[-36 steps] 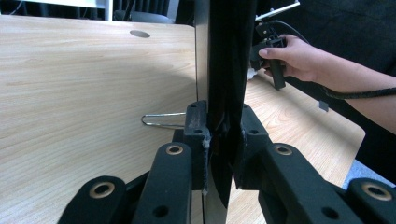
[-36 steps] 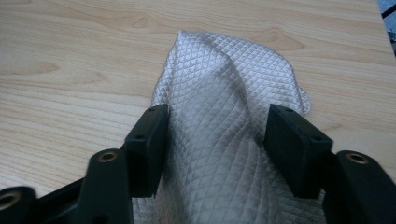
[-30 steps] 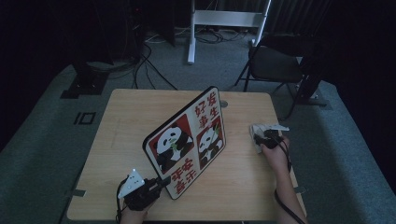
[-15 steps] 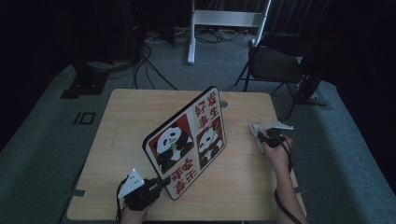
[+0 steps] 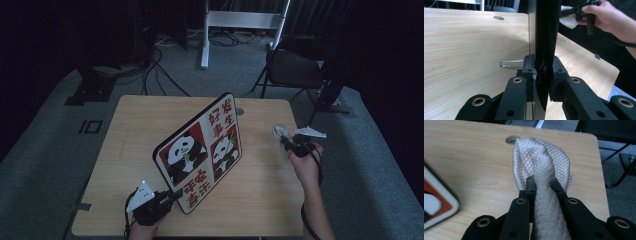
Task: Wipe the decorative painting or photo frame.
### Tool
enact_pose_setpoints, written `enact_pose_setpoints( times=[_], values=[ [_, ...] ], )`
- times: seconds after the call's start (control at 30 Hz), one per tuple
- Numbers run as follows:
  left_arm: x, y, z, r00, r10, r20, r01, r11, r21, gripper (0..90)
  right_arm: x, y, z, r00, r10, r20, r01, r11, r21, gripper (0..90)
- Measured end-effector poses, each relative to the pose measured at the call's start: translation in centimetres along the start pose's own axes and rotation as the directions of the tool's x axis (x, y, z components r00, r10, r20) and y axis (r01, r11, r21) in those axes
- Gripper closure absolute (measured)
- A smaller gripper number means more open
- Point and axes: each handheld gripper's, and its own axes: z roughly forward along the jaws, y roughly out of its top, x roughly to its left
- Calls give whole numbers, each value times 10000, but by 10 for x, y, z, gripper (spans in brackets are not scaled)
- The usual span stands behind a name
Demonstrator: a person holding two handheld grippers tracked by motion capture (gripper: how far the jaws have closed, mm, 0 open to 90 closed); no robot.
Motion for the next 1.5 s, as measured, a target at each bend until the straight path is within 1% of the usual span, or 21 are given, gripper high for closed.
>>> enact_pose_setpoints(
  times=[0.23,0.4,0.63,0.67,0.73,0.8,0.97,1.23,1.5],
  values=[
    [0,0,0,10000,22,10,-22,10000,16,794,15,17,-25,9988,-439,-211,426,9974,-587,814],
    [0,0,0,10000,5,0,-5,10000,5,794,23,25,-34,9977,-601,-322,570,9943,-901,814],
    [0,0,0,10000,7,4,-7,10000,11,794,34,37,-47,9950,-780,-619,687,9878,-1399,814],
    [0,0,0,10000,7,4,-7,10000,11,794,34,37,-47,9950,-780,-619,687,9878,-1399,814],
    [0,0,0,10000,-5,-3,5,10000,4,794,39,42,-52,9935,-886,-709,765,9846,-1573,814],
    [0,0,0,10000,-3,-4,3,10000,-8,794,43,46,-54,9923,-909,-845,756,9827,-1691,814],
    [0,0,0,10000,4,-3,-4,10000,13,794,52,56,-60,9899,-1095,-903,904,9768,-1943,814],
    [-1,0,0,10000,3,-9,-3,10000,1,794,66,71,-63,9855,-1195,-1205,908,9712,-2202,814],
    [0,0,0,10000,-3,7,3,10000,12,793,87,89,-65,9759,-1557,-1526,1134,9603,-2549,814]
  ],
)
